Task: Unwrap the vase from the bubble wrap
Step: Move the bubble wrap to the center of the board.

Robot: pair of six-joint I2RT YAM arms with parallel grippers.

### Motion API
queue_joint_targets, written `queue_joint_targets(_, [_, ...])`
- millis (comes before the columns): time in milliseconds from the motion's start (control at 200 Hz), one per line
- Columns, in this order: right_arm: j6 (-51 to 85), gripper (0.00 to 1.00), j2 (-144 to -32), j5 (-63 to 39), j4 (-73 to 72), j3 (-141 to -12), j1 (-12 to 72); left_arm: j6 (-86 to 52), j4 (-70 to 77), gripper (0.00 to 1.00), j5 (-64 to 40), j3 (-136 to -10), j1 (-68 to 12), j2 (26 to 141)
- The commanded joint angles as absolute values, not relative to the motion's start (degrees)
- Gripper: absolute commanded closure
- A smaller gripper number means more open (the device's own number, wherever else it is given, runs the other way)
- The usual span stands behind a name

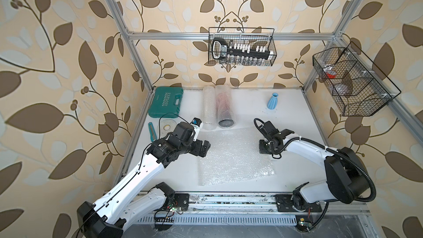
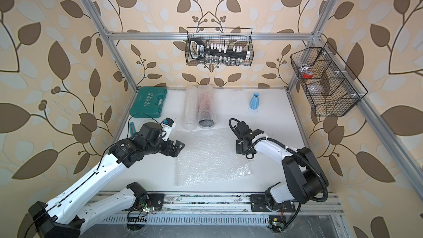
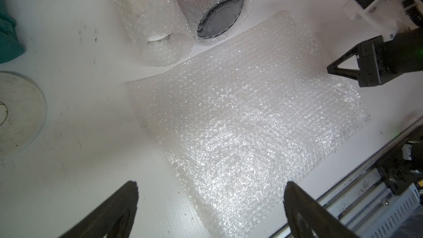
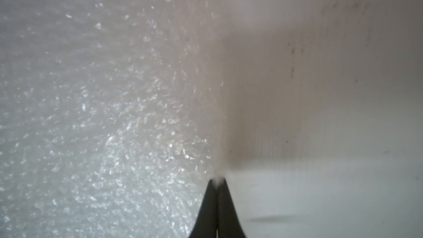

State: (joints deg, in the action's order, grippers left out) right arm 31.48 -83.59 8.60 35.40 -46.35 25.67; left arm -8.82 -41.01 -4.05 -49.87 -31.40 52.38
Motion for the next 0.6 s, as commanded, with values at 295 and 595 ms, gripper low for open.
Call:
queue_joint_targets(295, [26.4,1.0,-84.7,14.6,40.6,-50.2,14.5,-8.7,-42.1,0.01,-3.9,-52.2,-30.8,51.2])
queue_joint_targets(595, [23.1,1.0,-88.1,19.6,40.6,-54.1,5.3,-8.9,-42.2,0.01,-3.2,-51.9,-30.8,51.1])
